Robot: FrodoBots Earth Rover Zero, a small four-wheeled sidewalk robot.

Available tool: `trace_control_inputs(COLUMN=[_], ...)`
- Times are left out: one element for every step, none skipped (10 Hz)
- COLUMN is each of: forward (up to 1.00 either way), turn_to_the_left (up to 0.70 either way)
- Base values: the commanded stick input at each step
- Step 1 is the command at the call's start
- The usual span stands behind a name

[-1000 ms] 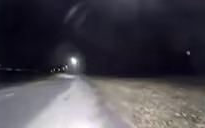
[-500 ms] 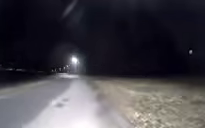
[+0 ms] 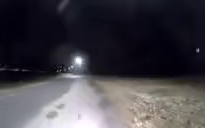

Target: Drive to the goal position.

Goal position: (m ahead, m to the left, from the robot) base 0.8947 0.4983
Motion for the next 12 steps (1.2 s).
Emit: trace_control_inputs(forward=[1.00,1.00,1.00,1.00,1.00,1.00,1.00,1.00,1.00,1.00,1.00,1.00], turn_to_the_left=[0.00,0.00,0.00,0.00,0.00,0.00,0.00,0.00,0.00,0.00,0.00,0.00])
